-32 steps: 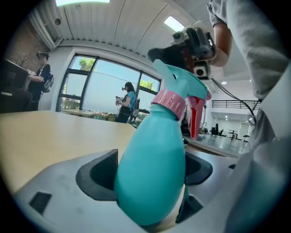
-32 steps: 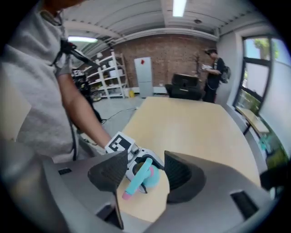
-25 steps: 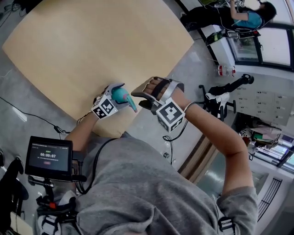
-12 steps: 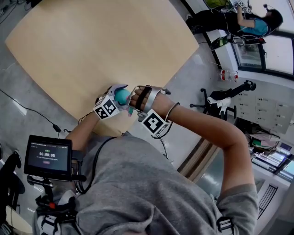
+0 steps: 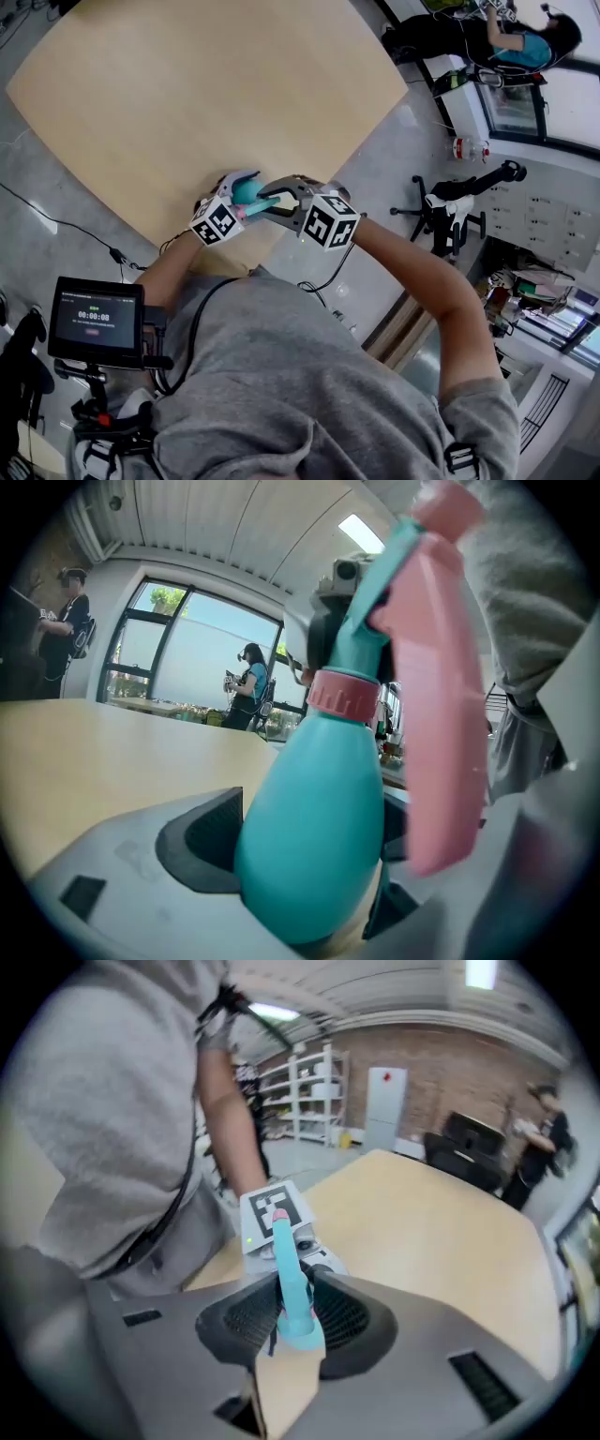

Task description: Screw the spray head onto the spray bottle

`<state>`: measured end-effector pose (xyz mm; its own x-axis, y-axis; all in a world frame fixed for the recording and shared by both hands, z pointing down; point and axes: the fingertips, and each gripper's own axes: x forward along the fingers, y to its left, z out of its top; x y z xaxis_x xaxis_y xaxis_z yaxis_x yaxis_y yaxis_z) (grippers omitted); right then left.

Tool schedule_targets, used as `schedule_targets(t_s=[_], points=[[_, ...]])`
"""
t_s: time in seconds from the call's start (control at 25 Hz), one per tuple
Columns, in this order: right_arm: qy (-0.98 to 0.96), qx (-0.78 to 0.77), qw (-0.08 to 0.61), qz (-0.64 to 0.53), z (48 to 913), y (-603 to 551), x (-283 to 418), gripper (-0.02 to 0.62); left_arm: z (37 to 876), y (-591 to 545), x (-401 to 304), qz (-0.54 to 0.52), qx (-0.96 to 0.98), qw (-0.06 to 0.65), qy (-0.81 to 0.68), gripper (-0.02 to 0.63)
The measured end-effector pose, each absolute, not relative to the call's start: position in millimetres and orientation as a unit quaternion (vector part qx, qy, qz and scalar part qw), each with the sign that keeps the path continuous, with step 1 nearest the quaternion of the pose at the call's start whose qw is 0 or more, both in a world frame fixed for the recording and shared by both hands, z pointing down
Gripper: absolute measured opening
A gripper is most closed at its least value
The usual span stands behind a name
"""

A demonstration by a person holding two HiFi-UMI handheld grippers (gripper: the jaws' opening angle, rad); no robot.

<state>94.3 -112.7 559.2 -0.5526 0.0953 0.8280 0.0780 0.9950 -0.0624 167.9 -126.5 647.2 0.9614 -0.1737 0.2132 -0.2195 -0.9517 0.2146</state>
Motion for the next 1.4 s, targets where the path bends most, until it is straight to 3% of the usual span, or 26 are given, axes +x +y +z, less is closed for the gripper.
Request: schedule_targets(t_s=[0.12, 0.24, 0.44, 0.56, 0.92, 1.12, 1.4], points=[[-0.914, 0.095, 0.364, 0.154, 552.6, -127.6, 97.0, 0.106, 646.4, -126.5, 166.9, 0.094, 0.982, 0.121, -0.111, 0.380], [-0.912, 0.214, 0.270, 0.223, 552.2, -132.0, 104.0, 0.106, 646.5, -125.8, 164.1, 0.091, 0.980, 0.123, -0.127, 0.380], [-0.895, 0.323, 0.220, 0.214, 548.2, -127.6, 110.9, 0.104, 647.0, -124.7, 161.7, 0.091, 0.975, 0.125, -0.157, 0.380], [-0.900, 0.298, 0.269, 0.173, 548.7, -124.3, 103.3, 0.104, 648.2, -123.9, 159.5, 0.088, 0.974, 0.132, -0.160, 0.380], [-0.837, 0.110, 0.530, 0.081, 556.9, -126.5, 95.9, 0.160, 647.8, -128.5, 162.2, 0.101, 0.974, 0.121, -0.161, 0.380], [-0.752, 0.061, 0.638, 0.157, 578.3, -123.3, 106.4, 0.158, 647.3, -133.9, 166.2, 0.104, 0.974, 0.118, -0.166, 0.380], [-0.718, 0.031, 0.683, 0.132, 582.8, -124.1, 113.9, 0.132, 646.7, -137.7, 170.4, 0.104, 0.974, 0.118, -0.164, 0.380]])
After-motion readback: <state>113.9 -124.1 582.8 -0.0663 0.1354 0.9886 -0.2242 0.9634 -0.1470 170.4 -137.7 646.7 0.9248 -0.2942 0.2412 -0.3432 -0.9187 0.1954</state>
